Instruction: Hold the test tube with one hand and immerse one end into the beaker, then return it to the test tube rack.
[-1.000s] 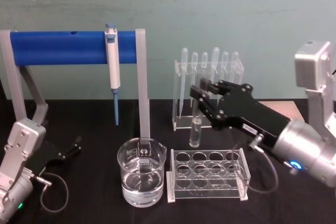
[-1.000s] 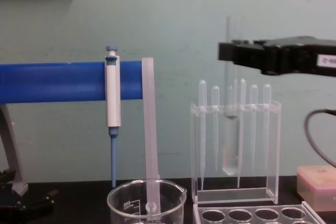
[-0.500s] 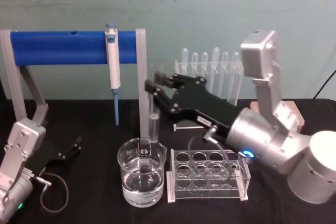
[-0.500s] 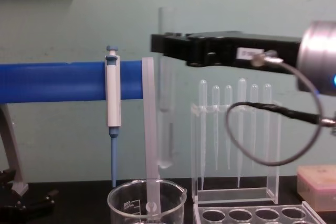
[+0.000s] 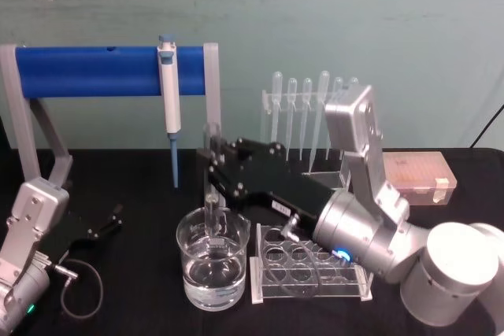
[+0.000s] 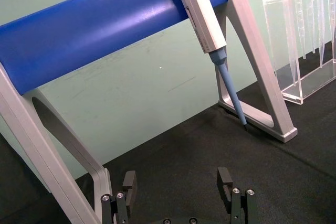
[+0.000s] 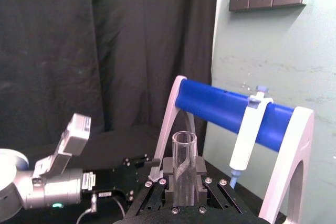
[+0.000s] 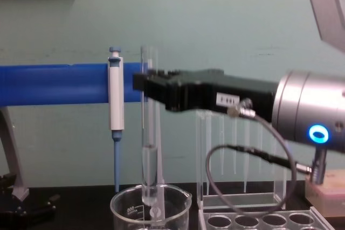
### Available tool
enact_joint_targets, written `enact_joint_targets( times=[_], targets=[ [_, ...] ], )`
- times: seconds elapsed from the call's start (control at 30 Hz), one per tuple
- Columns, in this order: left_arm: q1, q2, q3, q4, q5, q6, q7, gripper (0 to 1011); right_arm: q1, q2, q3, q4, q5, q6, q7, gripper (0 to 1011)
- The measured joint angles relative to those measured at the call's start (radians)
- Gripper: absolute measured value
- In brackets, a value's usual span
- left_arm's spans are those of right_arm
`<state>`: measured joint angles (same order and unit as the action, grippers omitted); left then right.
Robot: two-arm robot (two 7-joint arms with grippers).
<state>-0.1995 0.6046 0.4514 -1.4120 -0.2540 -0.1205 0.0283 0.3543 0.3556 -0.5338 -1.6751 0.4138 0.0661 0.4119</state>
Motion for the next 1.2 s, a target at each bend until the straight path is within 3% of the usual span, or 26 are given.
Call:
enact_joint_targets(
  times=[0.23, 0.57, 1.2],
  targets=[
    [0.0, 0.0, 0.0, 0.0, 0.0, 0.0, 0.0, 1000, -0.039, -0.009, -0.001, 0.039, -0.019, -0.053, 0.014, 226],
    [0.0, 0.0, 0.0, 0.0, 0.0, 0.0, 0.0, 1000, -0.082, -0.021, 0.0, 0.081, -0.044, -0.085, 0.022, 226],
    [0.0, 0.0, 0.0, 0.0, 0.0, 0.0, 0.0, 1000, -0.104, -0.045, 0.006, 0.155, -0.083, -0.168, 0.062, 226]
  ],
)
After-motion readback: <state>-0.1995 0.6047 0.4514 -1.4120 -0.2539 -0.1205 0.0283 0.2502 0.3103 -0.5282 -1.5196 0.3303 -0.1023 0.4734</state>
